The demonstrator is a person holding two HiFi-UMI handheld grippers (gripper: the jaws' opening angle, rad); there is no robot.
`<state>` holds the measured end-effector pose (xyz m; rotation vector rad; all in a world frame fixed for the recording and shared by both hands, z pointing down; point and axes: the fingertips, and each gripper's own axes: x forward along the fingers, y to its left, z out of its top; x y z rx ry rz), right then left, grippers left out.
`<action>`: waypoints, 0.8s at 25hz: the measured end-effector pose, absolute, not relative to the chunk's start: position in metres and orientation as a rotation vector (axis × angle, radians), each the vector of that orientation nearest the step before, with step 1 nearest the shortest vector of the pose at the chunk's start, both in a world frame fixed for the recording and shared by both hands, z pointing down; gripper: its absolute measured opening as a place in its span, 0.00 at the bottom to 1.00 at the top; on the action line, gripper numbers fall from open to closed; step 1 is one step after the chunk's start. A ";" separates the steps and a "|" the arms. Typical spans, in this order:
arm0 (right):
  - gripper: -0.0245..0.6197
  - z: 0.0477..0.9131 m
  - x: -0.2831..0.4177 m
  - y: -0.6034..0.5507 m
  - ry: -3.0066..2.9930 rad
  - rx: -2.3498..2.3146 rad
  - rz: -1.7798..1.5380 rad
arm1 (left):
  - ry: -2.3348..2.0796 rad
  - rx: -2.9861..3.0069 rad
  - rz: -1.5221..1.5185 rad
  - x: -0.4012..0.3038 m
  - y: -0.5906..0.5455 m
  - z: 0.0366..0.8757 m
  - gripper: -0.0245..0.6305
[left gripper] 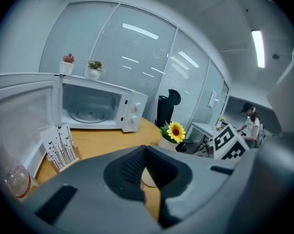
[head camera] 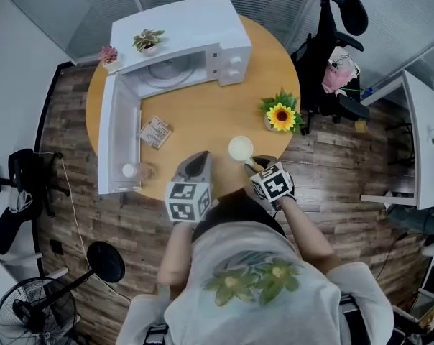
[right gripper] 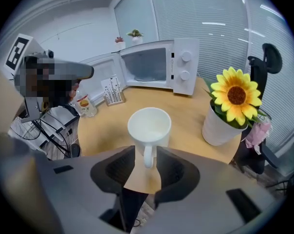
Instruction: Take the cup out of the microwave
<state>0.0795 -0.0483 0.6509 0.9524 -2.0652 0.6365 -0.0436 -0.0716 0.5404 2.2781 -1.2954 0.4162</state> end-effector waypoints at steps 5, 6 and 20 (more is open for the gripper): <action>0.24 0.622 0.078 -0.055 -2.124 1.009 0.607 | -1.299 2.290 0.406 -0.043 -0.074 0.533 0.04; 0.24 0.615 0.078 -0.057 -2.139 1.027 0.603 | -1.299 2.294 0.405 -0.043 -0.074 0.532 0.04; 0.09 0.515 0.075 -0.081 -2.310 1.289 0.455 | -1.279 2.373 0.381 -0.029 -0.078 0.498 0.04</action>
